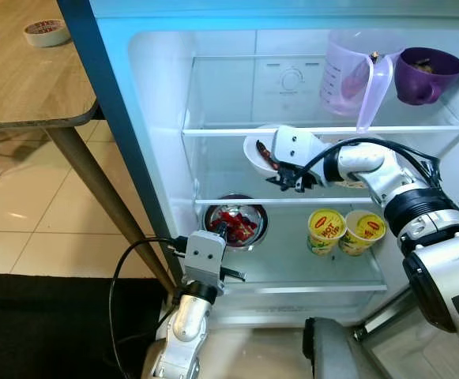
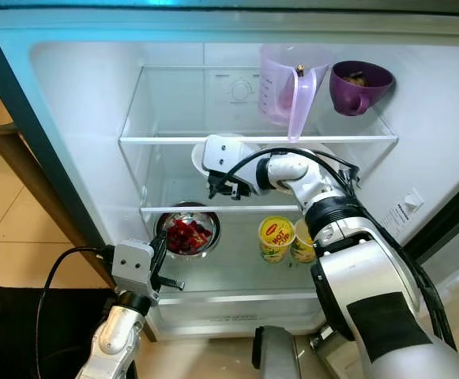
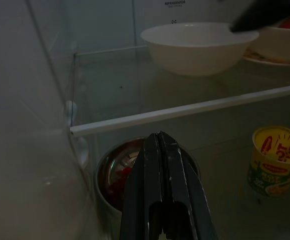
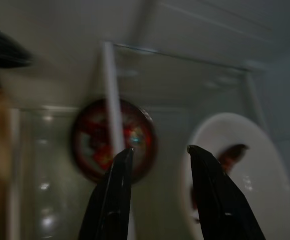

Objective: Restocking fridge

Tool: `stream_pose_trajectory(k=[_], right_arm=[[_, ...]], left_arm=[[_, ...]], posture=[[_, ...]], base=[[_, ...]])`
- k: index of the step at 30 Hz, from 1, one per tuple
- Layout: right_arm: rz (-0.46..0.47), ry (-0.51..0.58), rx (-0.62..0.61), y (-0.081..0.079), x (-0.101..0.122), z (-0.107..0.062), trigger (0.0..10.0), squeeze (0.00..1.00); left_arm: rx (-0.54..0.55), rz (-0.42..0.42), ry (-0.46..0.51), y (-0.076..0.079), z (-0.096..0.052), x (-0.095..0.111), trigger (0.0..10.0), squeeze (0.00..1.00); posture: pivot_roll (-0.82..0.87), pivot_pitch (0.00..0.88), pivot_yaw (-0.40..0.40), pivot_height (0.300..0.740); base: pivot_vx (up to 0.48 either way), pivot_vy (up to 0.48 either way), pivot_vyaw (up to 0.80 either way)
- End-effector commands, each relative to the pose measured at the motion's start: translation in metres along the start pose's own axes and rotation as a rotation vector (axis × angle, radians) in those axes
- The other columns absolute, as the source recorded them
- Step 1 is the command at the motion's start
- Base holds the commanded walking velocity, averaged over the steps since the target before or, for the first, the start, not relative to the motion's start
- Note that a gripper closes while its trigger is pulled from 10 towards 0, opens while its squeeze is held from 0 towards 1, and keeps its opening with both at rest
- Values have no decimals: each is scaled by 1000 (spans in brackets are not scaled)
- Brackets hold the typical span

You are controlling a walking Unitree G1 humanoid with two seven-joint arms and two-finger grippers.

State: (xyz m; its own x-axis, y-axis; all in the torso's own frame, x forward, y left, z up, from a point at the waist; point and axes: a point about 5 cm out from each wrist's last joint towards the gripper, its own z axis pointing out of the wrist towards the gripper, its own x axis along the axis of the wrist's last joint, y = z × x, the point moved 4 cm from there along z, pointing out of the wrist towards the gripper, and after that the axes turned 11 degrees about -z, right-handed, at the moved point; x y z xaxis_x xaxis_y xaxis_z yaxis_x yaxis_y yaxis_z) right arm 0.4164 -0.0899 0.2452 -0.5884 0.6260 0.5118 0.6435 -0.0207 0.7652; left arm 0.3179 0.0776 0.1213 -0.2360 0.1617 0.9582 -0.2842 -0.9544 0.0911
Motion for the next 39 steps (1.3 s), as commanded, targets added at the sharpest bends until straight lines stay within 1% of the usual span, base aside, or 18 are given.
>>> stream_pose_trajectory(k=[1,4,8,11,12,13,14,16,17,21,22,24,28,31,35,36,37,39], right_arm=[[11,38,31,-5,0,-5,10000,0],[70,124,82,-14,-2,-17,10000,0],[107,190,99,-19,-1,-23,10000,0],[220,325,105,-37,-4,-39,10000,0],[249,348,101,-43,-6,-42,10000,0],[249,348,101,-43,-6,-42,10000,0],[290,363,70,-49,-12,-45,10000,0],[362,365,6,-61,-24,-50,10000,0],[362,365,6,-61,-24,-50,10000,0],[556,348,-139,-90,-54,-59,10000,0],[556,348,-139,-90,-54,-59,10000,0],[627,339,-194,-104,-62,-59,10000,0],[832,318,-409,-116,-81,-57,10000,0],[963,267,-511,-135,-98,-56,10000,0],[1036,210,-583,-151,-109,-54,10000,0],[1036,210,-583,-151,-109,-54,10000,0],[1055,216,-577,-159,-108,-52,10000,0],[1065,223,-570,-163,-106,-50,10000,0]], left_arm=[[-4,-25,-24,7,-1,-7,10000,0],[-6,-22,-27,6,-1,-8,10000,0],[-6,-21,-28,6,-1,-8,10000,0],[-3,-28,-34,7,2,-11,10000,0],[-2,-30,-36,7,3,-12,10000,0],[-2,-30,-36,7,3,-12,10000,0],[-1,-32,-39,7,3,-13,10000,0],[-2,-33,-43,8,4,-15,10000,0],[-2,-33,-43,8,4,-15,10000,0],[1,-36,-62,7,4,-21,10000,0],[1,-36,-62,7,4,-21,10000,0],[-12,-41,-86,9,2,-27,10000,0],[-42,-54,-131,14,-5,-40,10000,0],[-44,-60,-157,15,-7,-47,10000,0],[-35,-70,-180,15,-9,-53,10000,0],[-35,-70,-180,15,-9,-53,10000,0],[-32,-72,-187,15,-10,-55,10000,0],[-30,-73,-190,15,-10,-57,10000,0]], posture=[[-16,182,-4,516],[-15,171,-1,516],[-17,164,0,516],[-31,140,1,516],[-31,140,1,516],[-31,140,1,516],[-32,131,0,516],[-32,114,-7,516],[-32,114,-7,516],[-50,95,-8,516],[-50,95,-8,516],[-50,88,-7,516],[-55,63,-5,516],[-53,46,-1,516],[-56,37,7,516],[-56,37,7,516],[-58,27,12,516],[-57,26,12,516]], base=[[0,0,0],[0,0,0],[0,0,0],[0,0,0],[0,0,0],[0,0,0],[0,0,0],[0,0,0],[0,0,0],[0,0,0],[0,0,0],[0,0,0],[0,0,0],[0,0,0],[0,0,0],[0,0,0],[0,0,0],[0,0,0]])
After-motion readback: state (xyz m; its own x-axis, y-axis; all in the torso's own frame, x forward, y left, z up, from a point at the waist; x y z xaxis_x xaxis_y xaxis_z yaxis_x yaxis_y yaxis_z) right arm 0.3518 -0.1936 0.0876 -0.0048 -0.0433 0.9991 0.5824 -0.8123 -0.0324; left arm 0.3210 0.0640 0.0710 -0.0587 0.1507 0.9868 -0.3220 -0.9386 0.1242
